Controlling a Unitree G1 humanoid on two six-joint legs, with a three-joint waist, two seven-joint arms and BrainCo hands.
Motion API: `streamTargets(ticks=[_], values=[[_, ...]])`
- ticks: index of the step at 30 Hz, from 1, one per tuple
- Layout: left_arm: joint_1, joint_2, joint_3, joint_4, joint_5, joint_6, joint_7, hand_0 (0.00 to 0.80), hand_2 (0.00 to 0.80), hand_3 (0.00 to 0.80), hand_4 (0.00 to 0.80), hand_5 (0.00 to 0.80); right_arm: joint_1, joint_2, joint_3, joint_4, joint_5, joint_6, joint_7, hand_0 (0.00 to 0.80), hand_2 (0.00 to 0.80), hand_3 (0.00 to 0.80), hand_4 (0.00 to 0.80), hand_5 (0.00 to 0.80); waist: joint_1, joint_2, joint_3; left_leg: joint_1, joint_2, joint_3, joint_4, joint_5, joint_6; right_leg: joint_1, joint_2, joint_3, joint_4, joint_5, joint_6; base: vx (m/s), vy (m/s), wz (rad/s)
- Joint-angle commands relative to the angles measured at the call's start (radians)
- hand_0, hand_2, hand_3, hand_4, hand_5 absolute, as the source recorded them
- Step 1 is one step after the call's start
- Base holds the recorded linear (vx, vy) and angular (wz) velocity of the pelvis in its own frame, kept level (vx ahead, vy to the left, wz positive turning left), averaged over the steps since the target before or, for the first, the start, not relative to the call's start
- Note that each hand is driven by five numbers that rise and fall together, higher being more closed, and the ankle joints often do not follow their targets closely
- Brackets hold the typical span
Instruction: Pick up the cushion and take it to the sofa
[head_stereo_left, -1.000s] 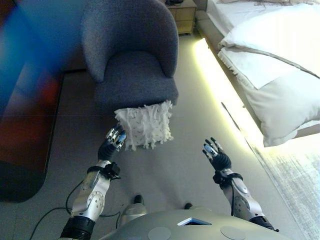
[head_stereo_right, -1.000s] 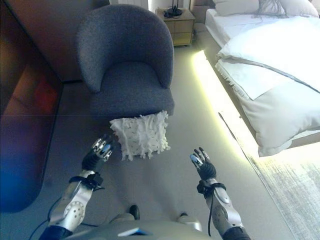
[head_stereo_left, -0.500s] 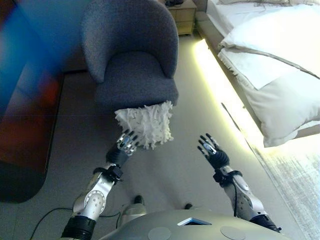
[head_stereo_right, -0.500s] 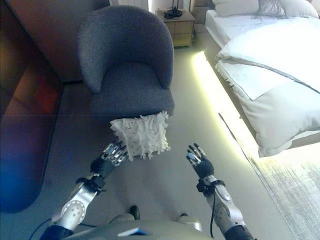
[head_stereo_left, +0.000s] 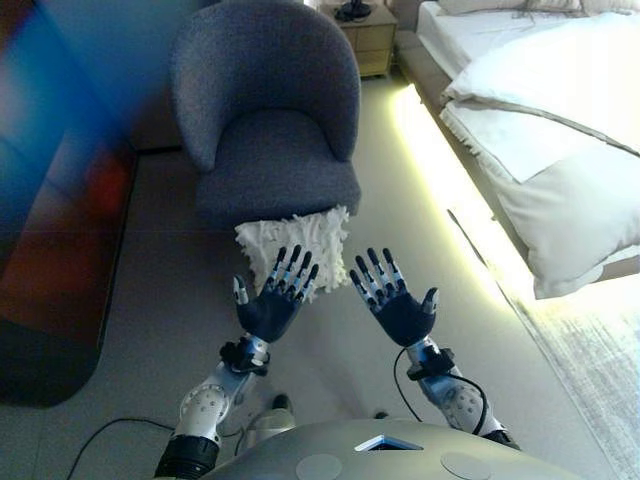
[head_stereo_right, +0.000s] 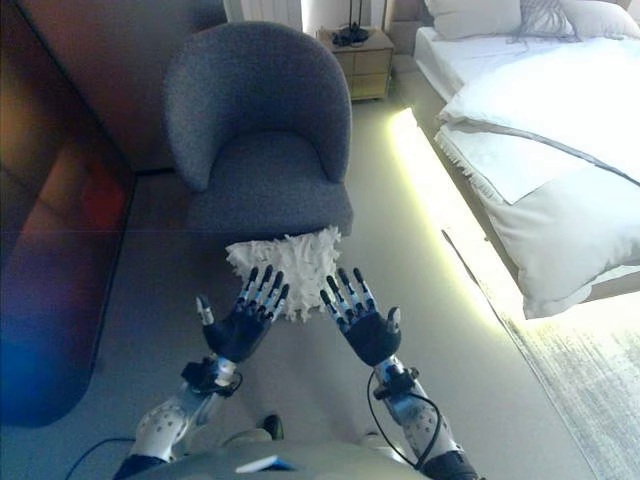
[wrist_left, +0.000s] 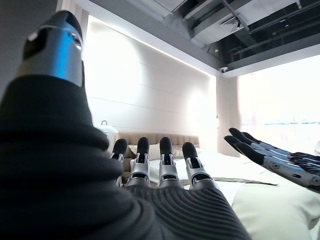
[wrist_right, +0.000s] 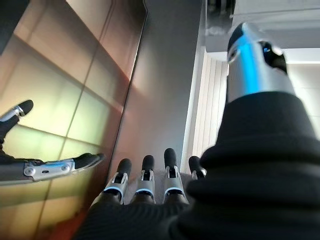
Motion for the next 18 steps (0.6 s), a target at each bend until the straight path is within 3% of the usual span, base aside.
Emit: streamTargets(ticks=[1, 13, 18], values=[[-0.067, -0.025, 0.017, -0.001, -0.073, 0.007, -0.034, 0.000, 0.000, 0.000, 0.000, 0.000, -0.036, 0.020, -0.008, -0.027, 0.003, -0.008, 0.033, 0.000, 0.000, 0.000, 0.000, 0.000, 0.018, -0.008, 0.004, 0.053, -0.001, 0.070, 0.005, -0.117, 0.024, -0.057, -0.009, -0.073, 0.001, 0.049, 0.023, 0.000, 0.000, 0.00], [-0.065, -0.032, 0.008, -0.015, -0.093, 0.001, -0.001, 0.000, 0.000, 0.000, 0.000, 0.000, -0.031, 0.008, 0.006, -0.035, -0.028, -0.022, 0.025, 0.000, 0.000, 0.000, 0.000, 0.000, 0.016, -0.011, 0.002, 0.053, -0.005, 0.067, 0.005, -0.115, 0.025, -0.058, -0.004, -0.069, 0.001, 0.053, 0.020, 0.000, 0.000, 0.00], [-0.068, -0.033, 0.007, -0.010, -0.074, 0.003, 0.045, 0.000, 0.000, 0.000, 0.000, 0.000, -0.034, 0.007, 0.002, -0.021, -0.056, -0.043, -0.030, 0.000, 0.000, 0.000, 0.000, 0.000, 0.014, -0.011, 0.002, 0.047, -0.002, 0.067, 0.005, -0.112, 0.022, -0.062, -0.003, -0.072, 0.001, 0.056, 0.021, 0.000, 0.000, 0.00]])
